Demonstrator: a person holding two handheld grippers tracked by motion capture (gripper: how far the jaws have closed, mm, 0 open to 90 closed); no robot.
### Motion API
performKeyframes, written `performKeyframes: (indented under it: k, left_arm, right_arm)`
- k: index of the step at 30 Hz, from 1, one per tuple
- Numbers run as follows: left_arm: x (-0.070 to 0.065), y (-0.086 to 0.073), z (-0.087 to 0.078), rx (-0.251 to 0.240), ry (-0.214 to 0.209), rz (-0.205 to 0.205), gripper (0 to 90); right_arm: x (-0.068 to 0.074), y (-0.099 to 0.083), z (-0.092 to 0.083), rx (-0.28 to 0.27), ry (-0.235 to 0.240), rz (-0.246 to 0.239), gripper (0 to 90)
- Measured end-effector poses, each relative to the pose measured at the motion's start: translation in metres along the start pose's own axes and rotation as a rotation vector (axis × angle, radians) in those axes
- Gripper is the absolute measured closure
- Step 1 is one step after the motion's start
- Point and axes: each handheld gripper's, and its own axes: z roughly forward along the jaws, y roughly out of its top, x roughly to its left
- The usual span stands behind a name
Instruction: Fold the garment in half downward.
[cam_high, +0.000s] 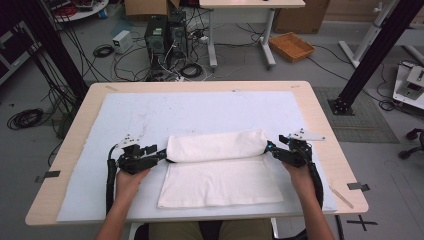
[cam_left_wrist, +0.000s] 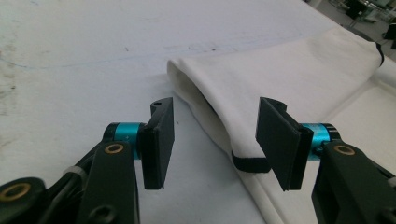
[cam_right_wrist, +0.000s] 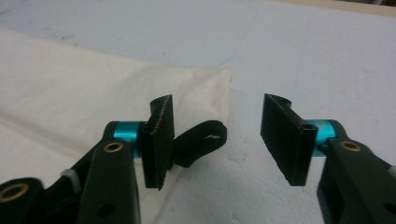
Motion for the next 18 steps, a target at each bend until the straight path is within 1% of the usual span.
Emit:
performKeyframes:
  k: [1, 3, 4, 5, 6, 8, 9, 10, 11, 12, 14, 17, 18]
  left_arm:
    - [0.0, 0.0, 0.002, -0.005, -0.006, -0.007, 47.5]
    - [-0.001, 0.001, 0.004, 0.002, -0.006, -0.003, 47.7]
    - [-0.002, 0.001, 0.006, 0.014, -0.01, 0.002, 48.7]
    - [-0.003, 0.001, 0.008, 0.027, -0.016, 0.006, 50.7]
    - [-0.005, 0.0, 0.011, 0.044, -0.014, 0.019, 54.9]
    - [-0.008, -0.001, 0.015, 0.084, -0.011, 0.048, 67.2]
    - [-0.009, 0.0, 0.016, 0.092, -0.012, 0.061, 74.3]
    - [-0.011, 0.0, 0.016, 0.093, -0.006, 0.074, 81.3]
    - [-0.012, 0.0, 0.016, 0.09, -0.007, 0.08, 86.7]
    - [-0.012, 0.0, 0.015, 0.092, -0.015, 0.076, 87.0]
    - [-0.014, 0.0, 0.011, 0.084, -0.026, 0.073, 87.3]
    - [-0.018, 0.001, -0.002, 0.045, -0.07, 0.067, 87.3]
    - [-0.02, 0.001, -0.007, 0.035, -0.082, 0.068, 87.3]
  right_arm:
    - [0.001, 0.0, 0.002, 0.009, -0.004, -0.01, 49.1]
    - [0.003, 0.001, 0.008, 0.03, -0.013, -0.02, 49.0]
    - [0.004, 0.002, 0.012, 0.045, -0.02, -0.024, 48.9]
    - [0.004, 0.002, 0.015, 0.057, -0.026, -0.031, 49.1]
    - [0.004, 0.002, 0.018, 0.072, -0.027, -0.034, 51.9]
    - [0.004, 0.0, 0.021, 0.102, -0.005, -0.041, 61.8]
    - [0.004, 0.0, 0.022, 0.119, 0.01, -0.041, 69.4]
    - [0.005, 0.0, 0.022, 0.13, 0.022, -0.054, 77.6]
    - [0.006, 0.0, 0.022, 0.132, 0.026, -0.075, 82.0]
    - [0.008, 0.0, 0.02, 0.129, 0.028, -0.082, 82.9]
    - [0.01, 0.001, 0.015, 0.103, 0.039, -0.095, 83.6]
    - [0.014, 0.002, 0.001, 0.061, 0.058, -0.107, 83.6]
    - [0.016, 0.002, -0.004, 0.051, 0.067, -0.12, 83.6]
